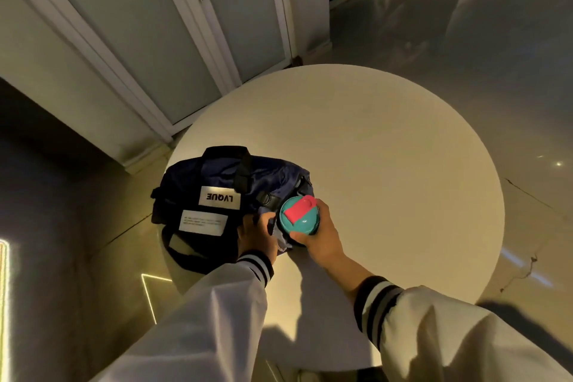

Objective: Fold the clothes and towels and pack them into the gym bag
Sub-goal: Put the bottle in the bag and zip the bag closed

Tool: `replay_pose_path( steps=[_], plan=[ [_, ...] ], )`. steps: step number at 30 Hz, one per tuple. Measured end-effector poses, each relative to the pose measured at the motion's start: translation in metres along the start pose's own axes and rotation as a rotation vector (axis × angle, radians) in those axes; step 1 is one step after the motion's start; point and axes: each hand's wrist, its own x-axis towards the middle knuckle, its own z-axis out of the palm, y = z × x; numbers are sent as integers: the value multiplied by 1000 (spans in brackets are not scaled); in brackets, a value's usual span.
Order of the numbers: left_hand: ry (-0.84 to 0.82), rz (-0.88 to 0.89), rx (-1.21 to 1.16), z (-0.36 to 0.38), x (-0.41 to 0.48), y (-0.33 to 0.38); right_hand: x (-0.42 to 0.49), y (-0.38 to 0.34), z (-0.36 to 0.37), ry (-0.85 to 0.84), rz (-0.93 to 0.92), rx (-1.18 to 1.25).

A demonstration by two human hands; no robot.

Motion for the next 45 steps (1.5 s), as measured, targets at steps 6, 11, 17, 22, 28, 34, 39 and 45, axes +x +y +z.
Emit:
replay_pose_path(
  steps=[6,11,17,22,28,34,39,45],
  plan=[
    [34,24,-116,-8,7,1,2,5,7,-56,-29,-55],
    [94,93,-213,-18,4,-2,7,3,18,-81,-40,-68],
    [44,-10,-237,-32,17,3,13,3,33,-88,73,-168],
    [104,87,-397,-32,18,-2,25,23,39,-101,30,-226],
    [103,171,-460,-46,0,-5,26,-5,52,-61,101,-299],
    [94,276,-390,-52,4,-15,41,-26,59,-83,174,-399],
    [139,265,-379,-48,10,-10,22,-17,55,-183,27,-483],
    [36,261,-426,-55,4,-8,40,-15,50,-183,52,-419]
  ],
)
